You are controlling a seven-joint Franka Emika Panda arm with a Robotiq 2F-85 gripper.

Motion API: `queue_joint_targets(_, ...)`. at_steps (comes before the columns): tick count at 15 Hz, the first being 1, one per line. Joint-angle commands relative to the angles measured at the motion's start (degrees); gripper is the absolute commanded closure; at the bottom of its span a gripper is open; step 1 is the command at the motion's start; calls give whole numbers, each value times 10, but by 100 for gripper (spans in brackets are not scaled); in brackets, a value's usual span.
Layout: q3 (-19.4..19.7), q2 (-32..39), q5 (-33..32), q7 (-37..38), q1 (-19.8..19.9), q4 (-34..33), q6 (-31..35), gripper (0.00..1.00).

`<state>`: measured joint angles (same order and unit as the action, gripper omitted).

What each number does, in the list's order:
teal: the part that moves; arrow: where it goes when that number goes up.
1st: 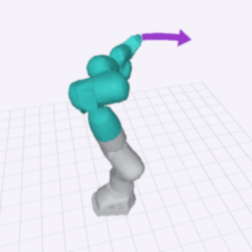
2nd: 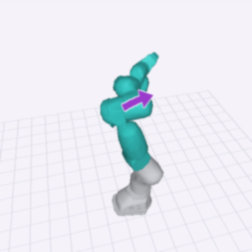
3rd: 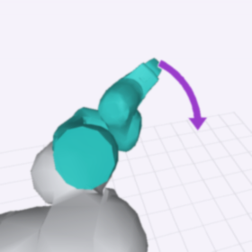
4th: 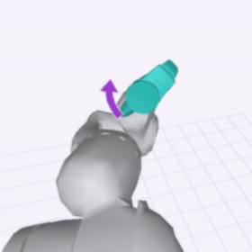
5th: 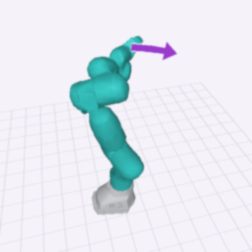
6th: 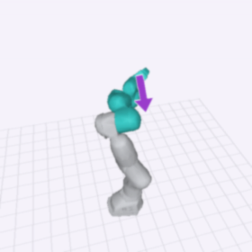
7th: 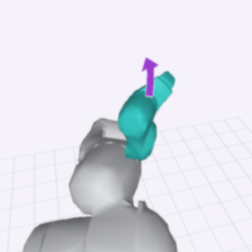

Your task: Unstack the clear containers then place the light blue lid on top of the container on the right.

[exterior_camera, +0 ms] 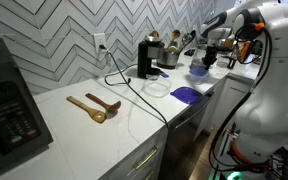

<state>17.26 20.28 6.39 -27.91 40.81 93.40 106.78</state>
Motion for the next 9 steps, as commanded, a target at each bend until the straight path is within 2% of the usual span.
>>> queue_joint_targets(1,4,-5,-4,25,-1,10,7,98)
queue_joint_targets(9,6,-18,2,74,-4,22,20,98)
